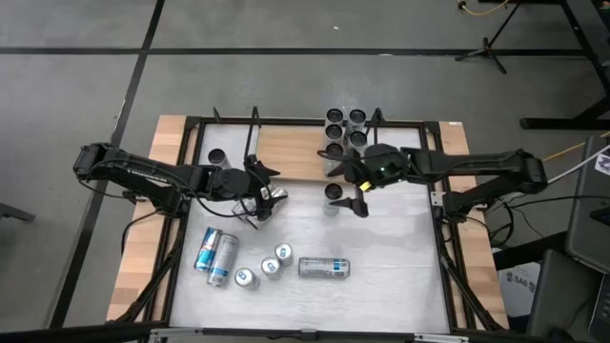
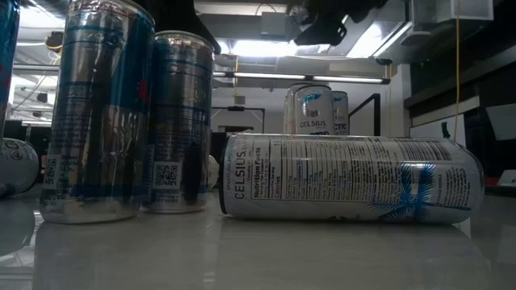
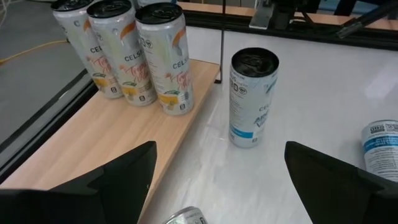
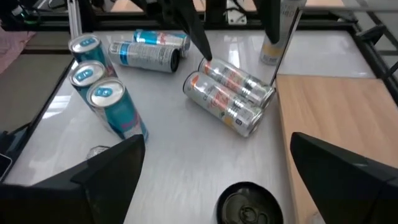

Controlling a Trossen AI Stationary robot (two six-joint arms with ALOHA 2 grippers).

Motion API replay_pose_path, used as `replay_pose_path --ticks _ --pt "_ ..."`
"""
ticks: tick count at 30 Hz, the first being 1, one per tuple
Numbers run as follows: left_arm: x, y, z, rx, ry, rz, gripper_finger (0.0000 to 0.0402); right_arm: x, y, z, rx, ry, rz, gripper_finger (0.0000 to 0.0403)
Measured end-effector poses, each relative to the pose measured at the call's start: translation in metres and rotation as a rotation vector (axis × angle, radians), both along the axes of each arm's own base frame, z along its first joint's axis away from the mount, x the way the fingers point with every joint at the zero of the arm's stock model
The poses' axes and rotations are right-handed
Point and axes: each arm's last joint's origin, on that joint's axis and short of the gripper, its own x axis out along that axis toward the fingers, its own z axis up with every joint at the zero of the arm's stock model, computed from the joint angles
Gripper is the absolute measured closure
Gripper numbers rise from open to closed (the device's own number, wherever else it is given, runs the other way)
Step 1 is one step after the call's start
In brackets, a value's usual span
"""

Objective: Place canned beverage on shelf
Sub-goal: Put the white soda can aligned with the other white soda can on the shelf

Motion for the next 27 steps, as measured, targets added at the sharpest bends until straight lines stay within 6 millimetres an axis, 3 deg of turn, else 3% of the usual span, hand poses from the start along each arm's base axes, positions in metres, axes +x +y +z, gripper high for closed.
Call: replay_pose_path --ticks 14,27 --pt "0.0 0.0 0.0 -0.001 0.0 0.001 0.0053 0.01 0.0 -0.018 0.003 0.089 -0.004 0.001" --pt "0.0 -0.001 0.001 -0.005 -0.011 0.0 0.0053 0.016 -0.006 -0.042 -0.096 0.244 -0.138 0.001"
